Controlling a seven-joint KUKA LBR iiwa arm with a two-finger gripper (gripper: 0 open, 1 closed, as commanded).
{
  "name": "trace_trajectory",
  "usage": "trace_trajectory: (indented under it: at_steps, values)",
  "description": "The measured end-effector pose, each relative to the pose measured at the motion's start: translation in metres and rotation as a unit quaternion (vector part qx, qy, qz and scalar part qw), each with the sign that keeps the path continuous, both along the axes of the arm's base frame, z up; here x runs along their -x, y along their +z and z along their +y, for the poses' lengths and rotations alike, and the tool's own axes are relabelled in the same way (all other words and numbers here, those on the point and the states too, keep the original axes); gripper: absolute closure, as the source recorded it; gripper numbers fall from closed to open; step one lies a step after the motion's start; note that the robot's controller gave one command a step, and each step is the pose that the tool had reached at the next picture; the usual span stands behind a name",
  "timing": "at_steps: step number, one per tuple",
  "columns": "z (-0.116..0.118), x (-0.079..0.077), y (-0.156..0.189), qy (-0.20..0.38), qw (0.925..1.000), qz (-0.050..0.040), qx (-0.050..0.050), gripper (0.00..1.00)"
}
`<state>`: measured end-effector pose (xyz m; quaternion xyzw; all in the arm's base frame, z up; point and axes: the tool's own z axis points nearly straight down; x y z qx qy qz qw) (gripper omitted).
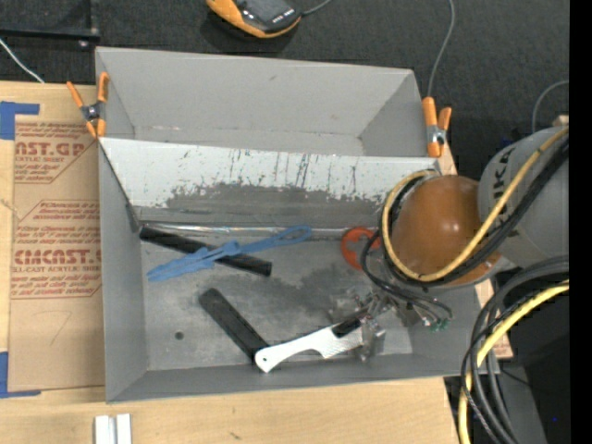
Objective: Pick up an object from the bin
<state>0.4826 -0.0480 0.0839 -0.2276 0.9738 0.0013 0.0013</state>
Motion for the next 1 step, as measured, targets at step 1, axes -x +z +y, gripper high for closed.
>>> trace_trajectory:
  at_steps: [1]
  values:
    - [0.0005, 0.0018, 0.0207, 0.000, 1.0000, 0.0032, 0.000, 1.00]
